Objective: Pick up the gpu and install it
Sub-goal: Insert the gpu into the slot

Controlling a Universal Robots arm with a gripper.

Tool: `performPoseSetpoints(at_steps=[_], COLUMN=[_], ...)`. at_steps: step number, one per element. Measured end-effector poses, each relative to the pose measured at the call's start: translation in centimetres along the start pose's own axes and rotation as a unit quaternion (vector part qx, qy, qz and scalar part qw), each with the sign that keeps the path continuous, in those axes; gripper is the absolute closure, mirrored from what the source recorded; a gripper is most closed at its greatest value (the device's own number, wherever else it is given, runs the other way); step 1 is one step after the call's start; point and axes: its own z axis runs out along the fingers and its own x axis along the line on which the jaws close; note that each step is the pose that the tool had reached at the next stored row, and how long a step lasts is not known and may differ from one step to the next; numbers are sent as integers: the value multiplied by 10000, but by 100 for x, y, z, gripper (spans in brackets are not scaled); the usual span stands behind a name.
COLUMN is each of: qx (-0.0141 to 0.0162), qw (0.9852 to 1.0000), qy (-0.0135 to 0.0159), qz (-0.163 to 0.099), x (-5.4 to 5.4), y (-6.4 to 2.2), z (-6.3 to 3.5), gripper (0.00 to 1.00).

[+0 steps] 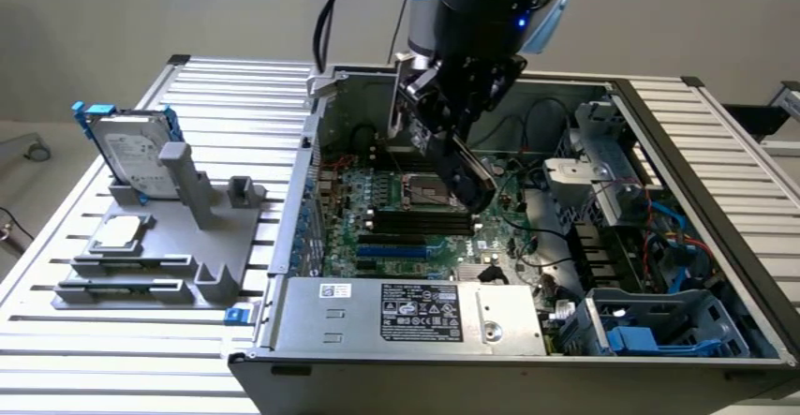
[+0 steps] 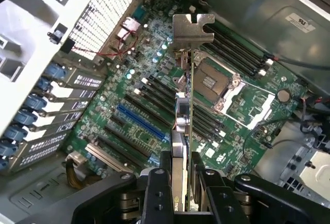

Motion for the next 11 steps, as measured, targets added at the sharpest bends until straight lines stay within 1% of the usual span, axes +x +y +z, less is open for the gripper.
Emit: performPoseSetpoints(at_steps=[3, 6, 8, 11], qx=[3, 5, 7, 10], qw=[9996, 9985, 9974, 9950], qy=[22, 43, 57, 79], qz=[-274, -545, -724, -998], x=[0, 0, 0, 0], y=[0, 0, 0, -1], z=[2, 4, 6, 8], gripper=[74, 74, 74, 74])
